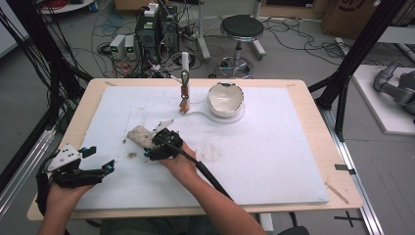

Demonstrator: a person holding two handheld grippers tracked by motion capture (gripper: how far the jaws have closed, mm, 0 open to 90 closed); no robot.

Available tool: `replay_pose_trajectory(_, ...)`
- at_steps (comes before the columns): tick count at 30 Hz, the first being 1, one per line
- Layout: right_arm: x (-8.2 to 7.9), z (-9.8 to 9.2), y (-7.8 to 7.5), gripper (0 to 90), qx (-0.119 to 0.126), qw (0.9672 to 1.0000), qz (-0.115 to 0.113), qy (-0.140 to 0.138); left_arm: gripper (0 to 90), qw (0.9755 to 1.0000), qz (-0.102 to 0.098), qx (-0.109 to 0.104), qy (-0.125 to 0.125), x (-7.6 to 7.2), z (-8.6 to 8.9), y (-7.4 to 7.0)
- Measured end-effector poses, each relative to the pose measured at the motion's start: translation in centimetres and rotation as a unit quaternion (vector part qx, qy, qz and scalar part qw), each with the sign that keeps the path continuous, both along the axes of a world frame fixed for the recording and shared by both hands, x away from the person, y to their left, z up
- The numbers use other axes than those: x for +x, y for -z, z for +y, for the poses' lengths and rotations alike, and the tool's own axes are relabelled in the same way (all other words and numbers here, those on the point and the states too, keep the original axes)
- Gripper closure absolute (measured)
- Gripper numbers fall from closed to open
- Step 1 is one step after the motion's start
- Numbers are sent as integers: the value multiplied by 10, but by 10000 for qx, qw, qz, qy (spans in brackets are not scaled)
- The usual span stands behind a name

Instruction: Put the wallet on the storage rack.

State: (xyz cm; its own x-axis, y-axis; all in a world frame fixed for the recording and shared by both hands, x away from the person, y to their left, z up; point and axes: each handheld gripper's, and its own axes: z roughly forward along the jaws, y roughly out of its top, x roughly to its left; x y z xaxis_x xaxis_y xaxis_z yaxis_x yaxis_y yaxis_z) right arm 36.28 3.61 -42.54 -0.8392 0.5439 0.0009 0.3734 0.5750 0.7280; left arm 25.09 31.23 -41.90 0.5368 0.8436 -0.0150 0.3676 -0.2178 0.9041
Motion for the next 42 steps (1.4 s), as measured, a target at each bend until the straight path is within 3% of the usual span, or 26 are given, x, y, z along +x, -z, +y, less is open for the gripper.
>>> replay_pose_trajectory(7,2,-36,-16,373,83,9998,-147,110,160,9999,-38,10,108,6,-9,-2)
replay_pose_trajectory(20,3,-117,-34,373,202,9971,-303,676,160,9989,-96,-19,461,29,-36,-7)
replay_pose_trajectory(28,0,-184,-41,373,211,9918,-372,1203,160,9972,-99,34,747,44,-60,-7)
replay_pose_trajectory(35,3,-233,-51,373,227,9854,-447,1629,161,9968,-100,77,786,49,-66,-7)
replay_pose_trajectory(42,18,-248,-62,373,79,9823,-510,1802,160,9970,-95,77,768,48,-65,-8)
